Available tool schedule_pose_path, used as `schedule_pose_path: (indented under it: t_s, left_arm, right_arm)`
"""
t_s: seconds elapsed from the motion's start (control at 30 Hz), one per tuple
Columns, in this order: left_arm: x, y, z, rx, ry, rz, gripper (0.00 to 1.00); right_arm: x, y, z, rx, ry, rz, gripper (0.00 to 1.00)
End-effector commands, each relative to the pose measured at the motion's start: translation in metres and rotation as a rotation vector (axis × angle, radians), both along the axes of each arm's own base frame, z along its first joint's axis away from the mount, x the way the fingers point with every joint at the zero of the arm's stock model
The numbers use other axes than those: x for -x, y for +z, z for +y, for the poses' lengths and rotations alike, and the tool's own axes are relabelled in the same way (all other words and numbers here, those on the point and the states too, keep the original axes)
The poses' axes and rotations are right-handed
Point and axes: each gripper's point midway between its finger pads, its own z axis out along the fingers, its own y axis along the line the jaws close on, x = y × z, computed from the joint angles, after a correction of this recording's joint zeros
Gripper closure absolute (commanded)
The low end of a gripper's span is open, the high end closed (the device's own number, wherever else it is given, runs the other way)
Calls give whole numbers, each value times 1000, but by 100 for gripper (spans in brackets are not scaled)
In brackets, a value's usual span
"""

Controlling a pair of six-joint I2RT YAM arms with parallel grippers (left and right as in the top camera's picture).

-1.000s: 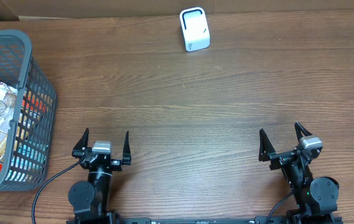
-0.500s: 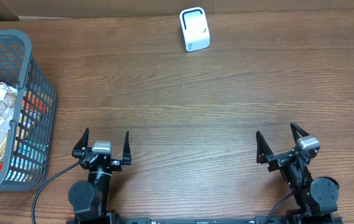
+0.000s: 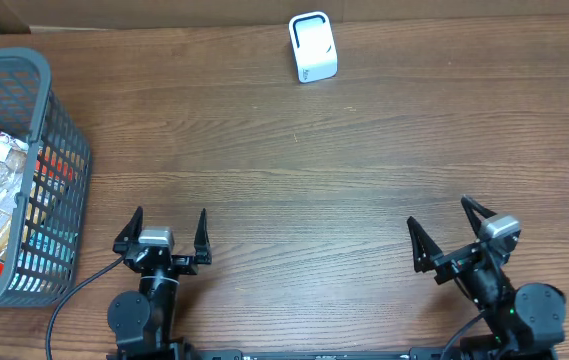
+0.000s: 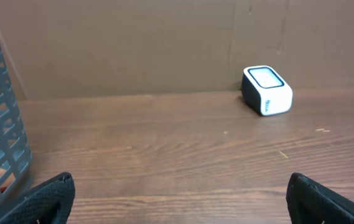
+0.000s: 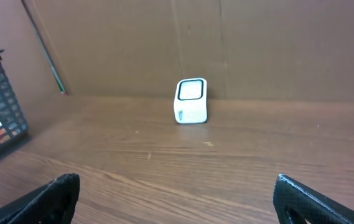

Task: Scan the item barcode

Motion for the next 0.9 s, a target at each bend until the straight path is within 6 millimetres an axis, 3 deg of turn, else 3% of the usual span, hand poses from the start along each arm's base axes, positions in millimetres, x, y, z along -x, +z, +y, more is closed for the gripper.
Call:
schedule_pose_path:
  t_s: [0.0, 0.27, 0.47, 0.63, 0.77, 0.87]
  left_arm:
    - [8, 45, -6, 20, -24, -33, 0]
    - [5, 109, -13, 38, -65, 76, 1]
    - [-16, 167, -11, 74, -74, 245, 0]
    - [-39, 208, -8, 92, -82, 437, 0]
    - [-65, 221, -2, 70, -94, 555, 0]
    - [-84, 219, 24, 45, 23, 592, 0]
  right_arm:
    - [-1, 27, 3, -6, 12, 19, 0]
    - [-16, 67, 13, 6, 63, 184, 0]
    - [-33, 87, 16, 20, 70, 340, 0]
    - [-44, 100, 32, 6, 160, 394, 0]
    - [-57, 97, 38, -11, 183, 409, 0]
    - [-56, 94, 47, -27, 240, 430, 0]
